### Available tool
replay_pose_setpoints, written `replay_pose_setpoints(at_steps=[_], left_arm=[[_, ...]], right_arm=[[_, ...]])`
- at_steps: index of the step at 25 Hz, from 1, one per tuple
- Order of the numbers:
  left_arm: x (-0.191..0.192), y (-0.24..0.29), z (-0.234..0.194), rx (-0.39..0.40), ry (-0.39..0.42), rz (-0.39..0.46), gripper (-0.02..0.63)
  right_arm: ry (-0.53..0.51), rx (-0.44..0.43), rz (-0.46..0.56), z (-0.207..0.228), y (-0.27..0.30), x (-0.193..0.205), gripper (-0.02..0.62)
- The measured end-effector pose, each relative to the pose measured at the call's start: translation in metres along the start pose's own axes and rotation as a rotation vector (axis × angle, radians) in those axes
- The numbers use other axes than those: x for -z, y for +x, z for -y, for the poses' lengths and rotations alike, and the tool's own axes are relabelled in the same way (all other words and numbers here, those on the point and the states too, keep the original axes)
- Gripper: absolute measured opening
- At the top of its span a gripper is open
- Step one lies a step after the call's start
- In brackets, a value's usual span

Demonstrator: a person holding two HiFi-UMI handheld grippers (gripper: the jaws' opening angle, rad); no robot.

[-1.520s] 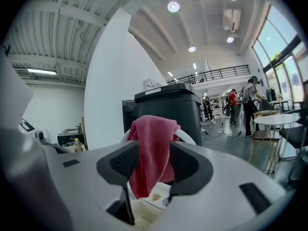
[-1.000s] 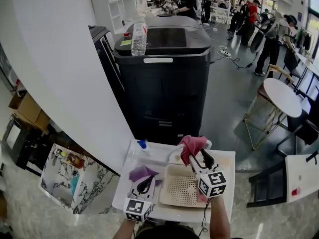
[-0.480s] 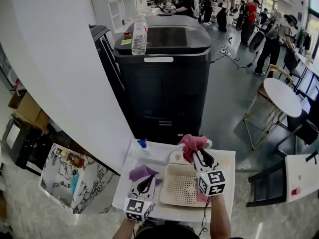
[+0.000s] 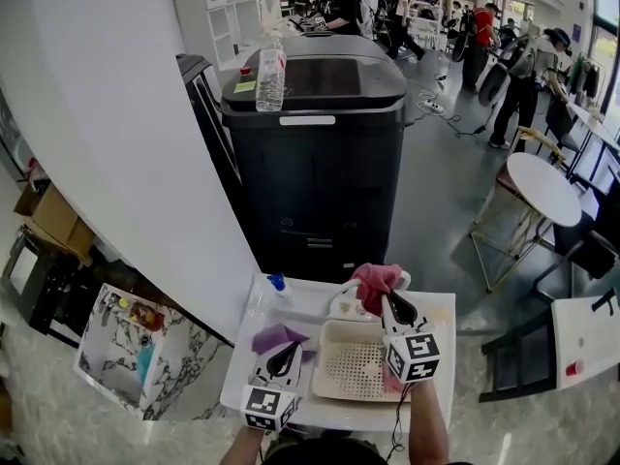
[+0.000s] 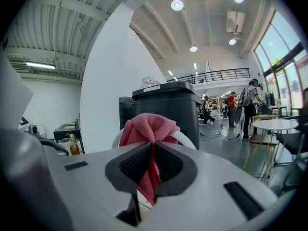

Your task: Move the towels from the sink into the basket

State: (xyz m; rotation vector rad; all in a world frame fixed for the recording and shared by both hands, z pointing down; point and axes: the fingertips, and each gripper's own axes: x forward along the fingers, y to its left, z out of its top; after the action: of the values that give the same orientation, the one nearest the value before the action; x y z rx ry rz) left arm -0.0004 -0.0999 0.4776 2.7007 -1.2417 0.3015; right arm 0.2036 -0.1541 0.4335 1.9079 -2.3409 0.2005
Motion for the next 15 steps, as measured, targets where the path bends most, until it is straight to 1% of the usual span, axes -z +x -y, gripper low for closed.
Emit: replay_pose_setpoints(at_steps=[10, 15], left_arm=[[-0.003, -0.004, 0.004, 0.028, -0.003, 0.016, 0.003], [-0.002, -0.002, 0.008, 0.056, -0.004, 0.020, 0.003]], right_arm=[[-0.050, 0.053, 0.112, 0.008, -0.027, -0.054, 0.046], [-0.076, 0.105, 0.158, 0.017, -0.046, -0.075, 0.046]])
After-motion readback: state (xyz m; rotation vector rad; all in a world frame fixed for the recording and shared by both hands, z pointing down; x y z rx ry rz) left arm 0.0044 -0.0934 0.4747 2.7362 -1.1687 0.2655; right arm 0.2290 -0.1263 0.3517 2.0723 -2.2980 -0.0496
